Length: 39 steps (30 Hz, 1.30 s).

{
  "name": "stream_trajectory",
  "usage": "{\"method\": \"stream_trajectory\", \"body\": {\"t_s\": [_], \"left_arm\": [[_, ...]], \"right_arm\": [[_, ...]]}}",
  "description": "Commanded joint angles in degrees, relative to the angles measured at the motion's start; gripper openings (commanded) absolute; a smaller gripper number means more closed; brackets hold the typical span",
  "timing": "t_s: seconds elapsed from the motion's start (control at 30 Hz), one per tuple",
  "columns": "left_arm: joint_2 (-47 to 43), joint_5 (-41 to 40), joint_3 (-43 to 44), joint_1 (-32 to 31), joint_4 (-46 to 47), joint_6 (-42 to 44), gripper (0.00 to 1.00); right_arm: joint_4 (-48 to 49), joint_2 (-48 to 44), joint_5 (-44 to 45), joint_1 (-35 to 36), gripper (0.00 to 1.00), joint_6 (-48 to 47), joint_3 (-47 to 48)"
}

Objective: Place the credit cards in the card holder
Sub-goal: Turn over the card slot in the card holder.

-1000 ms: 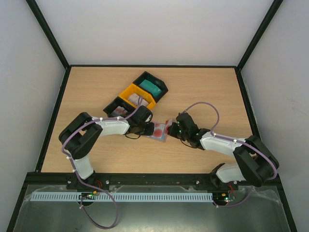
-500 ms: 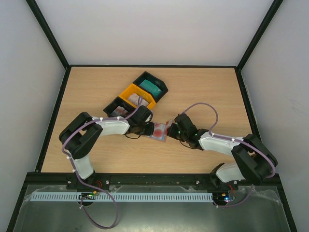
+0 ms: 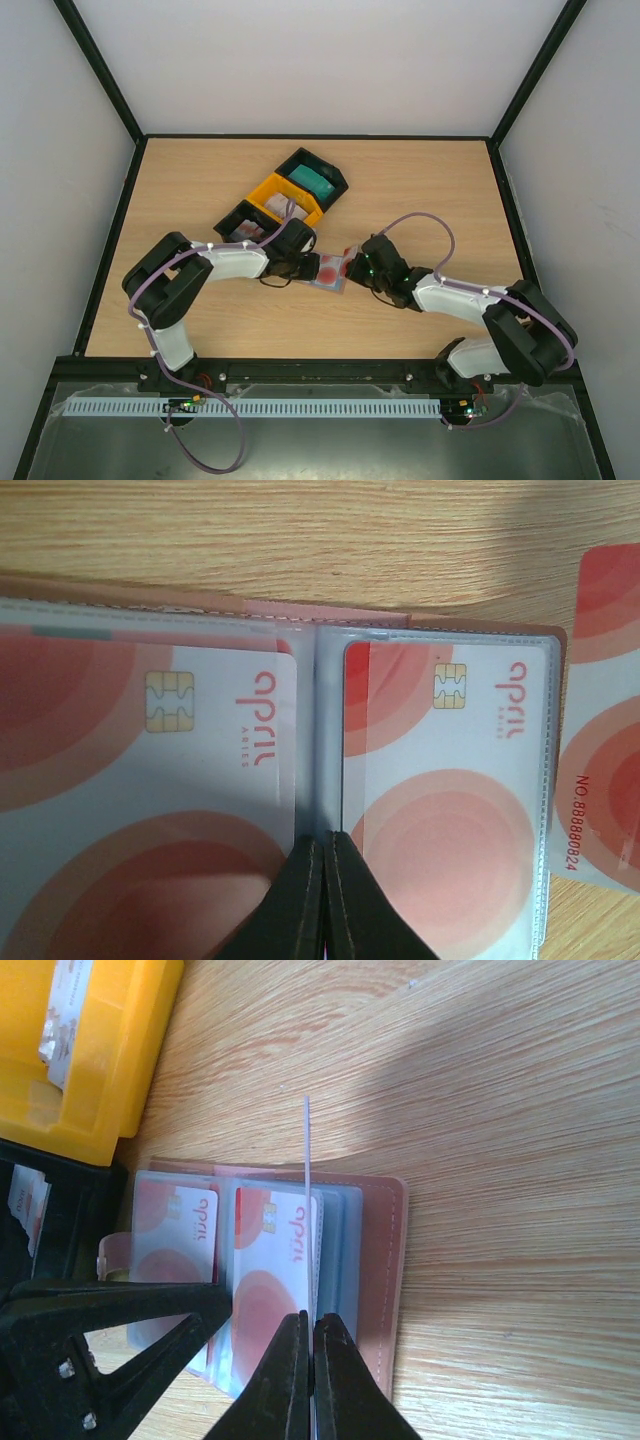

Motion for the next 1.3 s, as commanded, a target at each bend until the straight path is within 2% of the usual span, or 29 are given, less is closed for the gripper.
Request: {"method": "stream_trajectory", "body": {"t_s": [0.0,0.2,0.87,1.27], "left_arm": [[4.1,-1.0,-1.8,0.1,-3.1,0.0,0.02],[4.2,-1.0,-1.7,0.1,-3.2,0.2,0.02],[3.8,-0.5,-1.7,0.1,-3.1,0.4,0.02],[-1.0,-0.7,0.5,0.1,-6.1,0.7,0.12]], "right_arm": [[1.0,1.0,0.9,0.5,0.02,1.1,0.6],[-1.2,-0.2,4.0,0.5,0.02,2.1,0.6],[6.3,1.7,-0.1,0.5,0.02,5.4,0.2],[13.5,4.4,-3.7,0.6,0.02,7.7,-0.5]]}}
